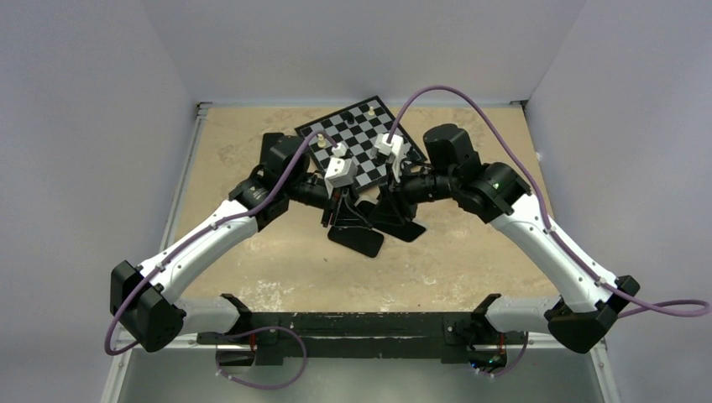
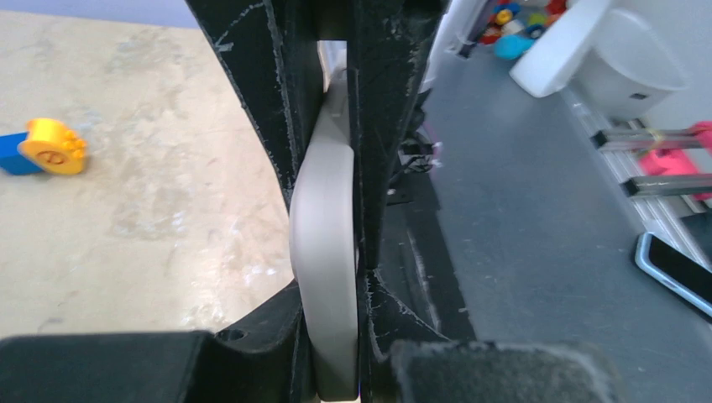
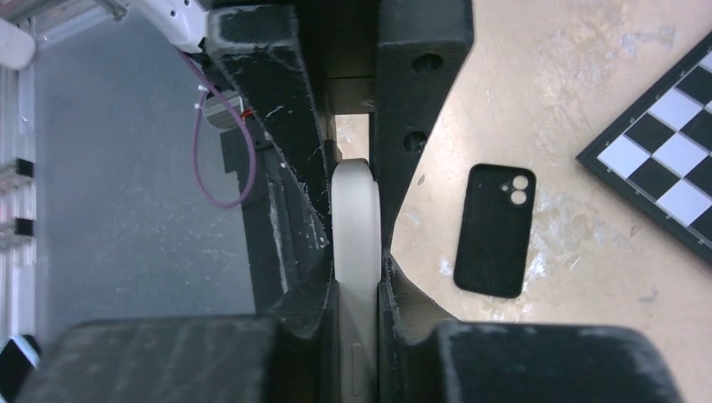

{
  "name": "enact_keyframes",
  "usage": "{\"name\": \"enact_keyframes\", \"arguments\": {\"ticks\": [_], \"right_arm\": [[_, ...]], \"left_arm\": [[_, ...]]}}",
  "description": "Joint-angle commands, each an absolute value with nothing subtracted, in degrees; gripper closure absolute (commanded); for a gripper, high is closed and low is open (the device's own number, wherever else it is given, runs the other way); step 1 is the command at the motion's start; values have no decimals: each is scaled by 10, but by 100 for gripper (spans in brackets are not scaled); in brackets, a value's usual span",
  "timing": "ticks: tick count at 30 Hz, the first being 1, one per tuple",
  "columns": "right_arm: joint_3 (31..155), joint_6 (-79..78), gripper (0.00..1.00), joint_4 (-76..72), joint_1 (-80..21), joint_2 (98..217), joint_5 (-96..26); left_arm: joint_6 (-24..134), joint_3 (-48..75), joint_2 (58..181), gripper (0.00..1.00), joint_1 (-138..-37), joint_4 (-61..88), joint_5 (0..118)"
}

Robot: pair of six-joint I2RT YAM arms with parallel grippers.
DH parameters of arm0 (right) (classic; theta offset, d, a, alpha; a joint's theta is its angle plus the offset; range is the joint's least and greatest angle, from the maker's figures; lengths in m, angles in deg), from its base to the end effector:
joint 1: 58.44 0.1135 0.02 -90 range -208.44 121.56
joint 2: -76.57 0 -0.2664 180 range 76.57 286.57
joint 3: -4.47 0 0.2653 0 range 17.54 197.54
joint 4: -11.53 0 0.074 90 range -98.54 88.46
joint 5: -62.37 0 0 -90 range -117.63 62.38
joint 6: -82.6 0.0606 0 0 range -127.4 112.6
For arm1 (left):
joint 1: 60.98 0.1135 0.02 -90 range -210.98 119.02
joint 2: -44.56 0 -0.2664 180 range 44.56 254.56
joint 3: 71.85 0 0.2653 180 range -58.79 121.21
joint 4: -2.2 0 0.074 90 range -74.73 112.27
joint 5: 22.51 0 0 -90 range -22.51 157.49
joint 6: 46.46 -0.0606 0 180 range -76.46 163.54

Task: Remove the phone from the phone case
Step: Adjust the phone.

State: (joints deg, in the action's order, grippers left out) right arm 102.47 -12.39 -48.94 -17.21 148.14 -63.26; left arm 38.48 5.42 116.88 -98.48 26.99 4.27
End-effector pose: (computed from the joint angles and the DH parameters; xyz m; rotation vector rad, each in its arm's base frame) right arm 0.1839 0.2081 0.4153 -1.2023 1.8657 1.0297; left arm 0.2040 -0.2248 0.3558 1.3821 1.3989 -1.4208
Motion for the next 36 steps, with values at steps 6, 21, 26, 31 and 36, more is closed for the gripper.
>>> {"name": "enact_keyframes", "arguments": {"ticks": [6,21,26,31,36], "right_arm": [[953,-22,100,-326,-172,1414,-577],[755,272,100,-6,-175,1234,-349],[635,373,100,218,-176,1172,-314],[614,392,100,288,-176,1162,-272],[615,411,100,353,-176,1188,-253]], "left_arm": [[413,81,1139,97,-985,200,42],[649,6,1121,0,-938,-69,118],[856,-5,1199,7,-938,-280,86],[1011,-14,1266,19,-942,-445,96],[1120,-2,1322,31,-953,-557,88]]}}
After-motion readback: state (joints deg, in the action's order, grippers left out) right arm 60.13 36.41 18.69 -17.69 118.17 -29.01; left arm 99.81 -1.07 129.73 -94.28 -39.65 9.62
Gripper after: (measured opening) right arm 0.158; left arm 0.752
